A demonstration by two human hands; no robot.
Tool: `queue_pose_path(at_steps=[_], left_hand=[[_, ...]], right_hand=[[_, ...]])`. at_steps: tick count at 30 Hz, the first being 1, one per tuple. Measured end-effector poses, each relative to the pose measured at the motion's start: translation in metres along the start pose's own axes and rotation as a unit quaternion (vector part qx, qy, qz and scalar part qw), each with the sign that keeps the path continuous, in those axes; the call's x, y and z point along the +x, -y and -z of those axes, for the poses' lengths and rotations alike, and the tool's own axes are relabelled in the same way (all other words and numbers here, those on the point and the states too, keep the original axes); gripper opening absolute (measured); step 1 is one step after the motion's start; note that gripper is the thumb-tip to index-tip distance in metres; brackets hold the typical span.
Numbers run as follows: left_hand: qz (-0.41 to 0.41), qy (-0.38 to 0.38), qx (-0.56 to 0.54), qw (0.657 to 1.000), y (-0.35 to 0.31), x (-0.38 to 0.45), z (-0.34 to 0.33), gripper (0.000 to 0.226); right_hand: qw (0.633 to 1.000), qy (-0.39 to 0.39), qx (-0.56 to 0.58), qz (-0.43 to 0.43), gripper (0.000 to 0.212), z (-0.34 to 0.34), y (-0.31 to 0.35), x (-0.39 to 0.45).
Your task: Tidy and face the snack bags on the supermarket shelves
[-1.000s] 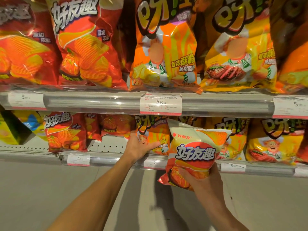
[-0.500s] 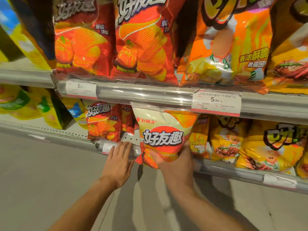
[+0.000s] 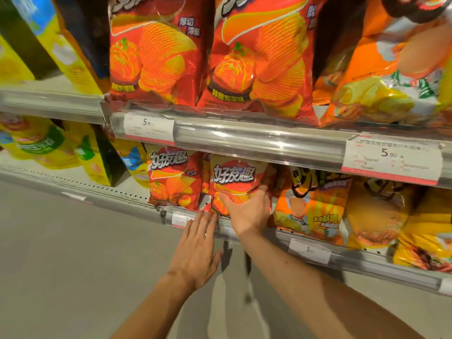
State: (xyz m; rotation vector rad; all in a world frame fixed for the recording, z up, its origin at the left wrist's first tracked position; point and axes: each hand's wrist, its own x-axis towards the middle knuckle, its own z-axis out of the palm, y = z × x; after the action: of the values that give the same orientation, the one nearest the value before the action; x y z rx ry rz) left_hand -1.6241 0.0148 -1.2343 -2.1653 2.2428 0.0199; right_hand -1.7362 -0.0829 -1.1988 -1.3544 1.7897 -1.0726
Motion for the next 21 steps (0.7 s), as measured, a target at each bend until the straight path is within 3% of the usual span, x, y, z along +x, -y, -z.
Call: queue_pose_path(at_steps=[10, 17, 21], left_hand=[[0.013, -0.037, -0.030, 0.999, -0.005, 0.003, 0.008, 0.071], [0.043, 0.002, -0.010, 0.999, -0.016, 0.005, 0.015, 0.077], [0.064, 0.010, -0.038, 0.997, -0.021, 0.005, 0.019, 0.080]], right_hand=[[0.998, 0.010, -0.056, -0.016, 0.121, 0.000, 0.001, 0.005], [0.997, 0.035, -0.059, -0.036, 0.135, 0.004, 0.005, -0.001], [0.994, 0.088, -0.051, -0.039, 0.134, 0.016, 0.008, -0.005]])
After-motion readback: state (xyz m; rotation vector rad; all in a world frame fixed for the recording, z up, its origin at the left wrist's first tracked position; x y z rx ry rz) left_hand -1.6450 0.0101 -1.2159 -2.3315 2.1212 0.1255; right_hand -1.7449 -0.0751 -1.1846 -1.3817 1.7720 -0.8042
